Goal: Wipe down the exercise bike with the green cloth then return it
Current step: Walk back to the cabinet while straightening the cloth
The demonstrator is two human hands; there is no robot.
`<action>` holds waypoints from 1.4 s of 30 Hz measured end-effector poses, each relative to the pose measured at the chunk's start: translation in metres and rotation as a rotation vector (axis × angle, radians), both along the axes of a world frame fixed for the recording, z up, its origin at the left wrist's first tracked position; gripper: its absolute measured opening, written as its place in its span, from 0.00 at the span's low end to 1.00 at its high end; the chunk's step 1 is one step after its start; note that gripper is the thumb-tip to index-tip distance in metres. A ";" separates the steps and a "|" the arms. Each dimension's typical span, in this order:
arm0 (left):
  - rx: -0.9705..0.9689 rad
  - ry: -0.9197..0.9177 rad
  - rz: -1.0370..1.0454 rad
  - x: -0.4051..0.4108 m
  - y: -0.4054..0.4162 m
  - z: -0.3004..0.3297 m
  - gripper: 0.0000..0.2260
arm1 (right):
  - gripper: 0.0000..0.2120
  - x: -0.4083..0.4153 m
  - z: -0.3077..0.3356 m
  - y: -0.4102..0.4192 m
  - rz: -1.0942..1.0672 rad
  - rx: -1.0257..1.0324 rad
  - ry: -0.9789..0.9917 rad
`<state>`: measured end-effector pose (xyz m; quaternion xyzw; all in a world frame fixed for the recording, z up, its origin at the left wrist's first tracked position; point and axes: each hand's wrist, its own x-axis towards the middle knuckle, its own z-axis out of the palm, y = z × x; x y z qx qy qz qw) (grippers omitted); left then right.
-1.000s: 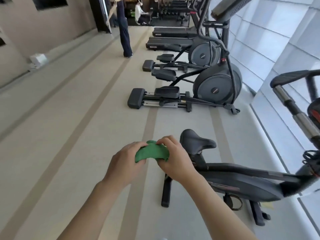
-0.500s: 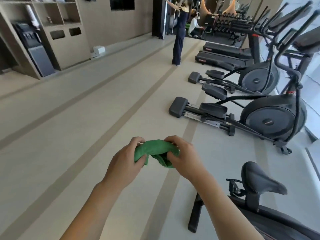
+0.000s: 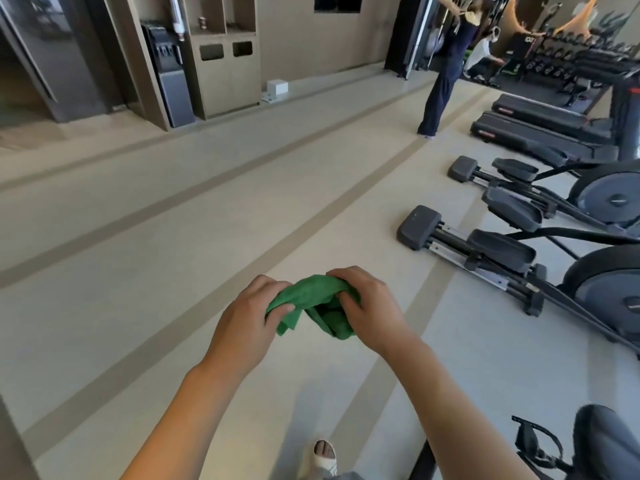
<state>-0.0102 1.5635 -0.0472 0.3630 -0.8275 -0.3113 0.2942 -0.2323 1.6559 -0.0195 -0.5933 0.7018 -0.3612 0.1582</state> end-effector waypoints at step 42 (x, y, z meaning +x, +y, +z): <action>-0.031 -0.067 0.212 -0.159 -0.423 0.004 0.14 | 0.16 -0.141 -0.027 -0.477 0.247 0.094 -0.357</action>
